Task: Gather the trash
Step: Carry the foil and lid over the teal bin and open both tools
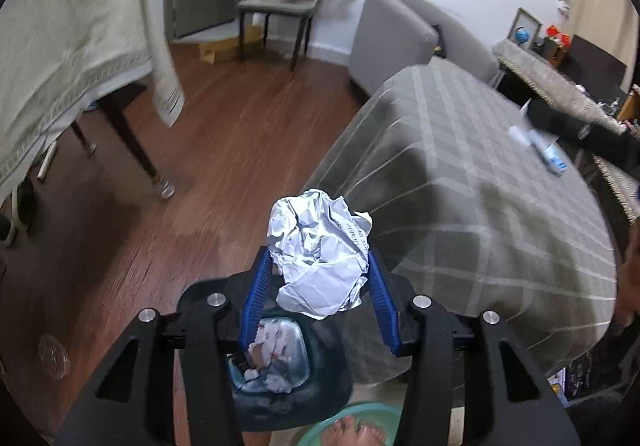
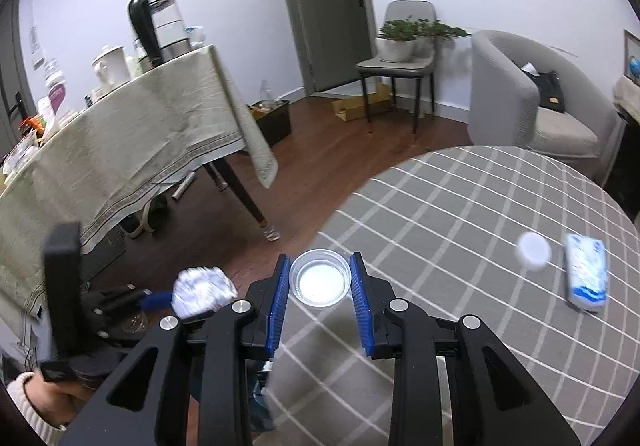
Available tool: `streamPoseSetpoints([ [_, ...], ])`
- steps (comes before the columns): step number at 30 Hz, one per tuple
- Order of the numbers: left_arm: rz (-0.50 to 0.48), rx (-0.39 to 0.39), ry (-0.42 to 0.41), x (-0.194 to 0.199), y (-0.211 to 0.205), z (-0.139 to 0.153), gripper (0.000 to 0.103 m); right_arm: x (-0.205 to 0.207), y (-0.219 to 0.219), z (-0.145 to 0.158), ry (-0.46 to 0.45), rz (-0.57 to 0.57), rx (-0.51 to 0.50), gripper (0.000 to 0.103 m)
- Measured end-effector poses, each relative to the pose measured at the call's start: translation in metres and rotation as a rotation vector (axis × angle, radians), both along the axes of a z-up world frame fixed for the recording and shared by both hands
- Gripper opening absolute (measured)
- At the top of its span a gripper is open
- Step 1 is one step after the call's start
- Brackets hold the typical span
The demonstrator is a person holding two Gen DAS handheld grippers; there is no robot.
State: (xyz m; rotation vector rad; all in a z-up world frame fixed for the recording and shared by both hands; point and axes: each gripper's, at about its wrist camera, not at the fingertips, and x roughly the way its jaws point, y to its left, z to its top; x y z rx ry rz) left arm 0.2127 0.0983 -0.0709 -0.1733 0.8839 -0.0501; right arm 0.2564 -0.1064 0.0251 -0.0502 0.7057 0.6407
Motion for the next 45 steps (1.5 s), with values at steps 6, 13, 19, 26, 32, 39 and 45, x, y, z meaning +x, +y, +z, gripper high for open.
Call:
streamPoseSetpoints([
  [6, 0.043, -0.012, 0.088, -0.002, 0.027, -0.034, 0.05, -0.006, 0.042, -0.004, 0.006, 0.064, -0.028, 0.03],
  [13, 0.063, -0.025, 0.195, -0.003, 0.05, -0.071, 0.051, -0.011, 0.084, -0.016, 0.033, 0.119, -0.073, 0.03],
  [19, 0.083, -0.065, 0.297, -0.007, 0.071, -0.102, 0.053, -0.015, 0.108, -0.023, 0.049, 0.151, -0.097, 0.03],
  [26, 0.066, -0.068, 0.335, -0.014, 0.079, -0.113, 0.067, -0.013, 0.129, -0.035, 0.083, 0.159, -0.125, 0.03],
  [32, 0.071, -0.039, 0.31, -0.017, 0.086, -0.109, 0.068, -0.012, 0.144, -0.049, 0.104, 0.172, -0.165, 0.03],
  [39, 0.127, -0.046, 0.189, -0.025, 0.1, -0.079, 0.069, -0.008, 0.158, -0.074, 0.147, 0.177, -0.216, 0.03],
  [45, 0.164, -0.042, 0.092, -0.033, 0.112, -0.055, 0.065, -0.008, 0.165, -0.104, 0.193, 0.189, -0.266, 0.03],
])
